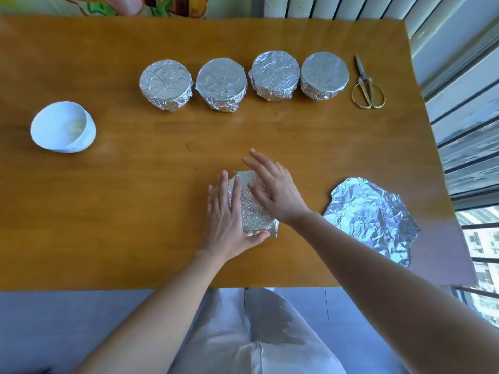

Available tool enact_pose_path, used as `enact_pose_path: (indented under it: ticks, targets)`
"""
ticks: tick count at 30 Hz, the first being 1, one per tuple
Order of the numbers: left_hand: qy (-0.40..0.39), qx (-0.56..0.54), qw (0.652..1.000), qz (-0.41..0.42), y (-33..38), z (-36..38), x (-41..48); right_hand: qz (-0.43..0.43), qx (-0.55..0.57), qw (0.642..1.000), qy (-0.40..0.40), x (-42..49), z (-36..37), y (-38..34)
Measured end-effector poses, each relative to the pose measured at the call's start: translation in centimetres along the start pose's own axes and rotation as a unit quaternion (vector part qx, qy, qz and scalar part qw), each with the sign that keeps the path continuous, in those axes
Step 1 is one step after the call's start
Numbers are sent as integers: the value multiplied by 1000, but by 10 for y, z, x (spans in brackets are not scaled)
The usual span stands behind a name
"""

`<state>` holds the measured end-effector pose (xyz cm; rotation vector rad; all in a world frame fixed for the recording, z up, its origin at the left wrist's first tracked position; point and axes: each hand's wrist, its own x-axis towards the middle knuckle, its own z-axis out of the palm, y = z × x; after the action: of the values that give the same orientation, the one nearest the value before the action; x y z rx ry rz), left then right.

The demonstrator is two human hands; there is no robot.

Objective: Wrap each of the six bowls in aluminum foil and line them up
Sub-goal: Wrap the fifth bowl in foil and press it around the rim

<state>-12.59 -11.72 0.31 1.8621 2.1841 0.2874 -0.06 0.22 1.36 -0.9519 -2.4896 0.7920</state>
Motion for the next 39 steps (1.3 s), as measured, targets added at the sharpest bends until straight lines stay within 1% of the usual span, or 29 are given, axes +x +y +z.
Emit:
enact_pose_path:
  ticks: [2,4,8,12,16,19,23,25,26,27,28,29,31,33,34,35,36,39]
  targets:
    - [-1,-15,1000,-16,0,3,1,-56,-61,996,-44,-5,9,-2]
    - [3,-53,998,-33,-3,6,1,-78,-108,989,-61,-10,16,-1]
    - [-3,-174,983,-53,-4,12,-1,-85,-192,974,-83,-12,19,1]
    - [8,-218,974,-54,-8,18,-3,-75,-212,970,-91,-14,20,-2]
    - [26,-219,974,-54,-18,22,-6,-63,-219,969,-100,-14,21,-3]
    - [58,-160,984,-52,-34,29,-10,-47,-216,970,-97,-14,22,-5]
    - [35,-115,990,-78,-56,32,-22,-34,-222,969,-101,-14,22,-6]
    - [55,-130,985,-104,-60,27,-29,-27,-225,969,-101,-14,23,-7]
    - [83,-159,976,-123,-60,24,-33,-23,-225,969,-100,-14,24,-7]
    - [116,-201,960,-157,-58,19,-36,-18,-225,969,-98,-14,25,-8]
    - [138,-254,935,-204,-54,16,-37,-14,-222,970,-94,-15,25,-8]
    - [136,-313,905,-252,-49,11,-36,-11,-217,972,-90,-15,25,-8]
    - [91,-425,841,-322,-37,5,-31,-11,-209,974,-85,-15,26,-9]
    - [60,-517,777,-355,-26,9,-25,-10,-208,974,-83,-15,26,-10]
    - [61,-534,762,-362,-22,13,-23,-9,-210,974,-82,-15,26,-10]
    - [66,-533,761,-362,-17,16,-21,-9,-211,974,-82,-15,26,-10]
    - [72,-518,770,-364,-14,21,-20,-8,-213,973,-84,-15,26,-10]
    - [96,-420,825,-367,-6,31,-16,-6,-212,974,-84,-14,26,-10]
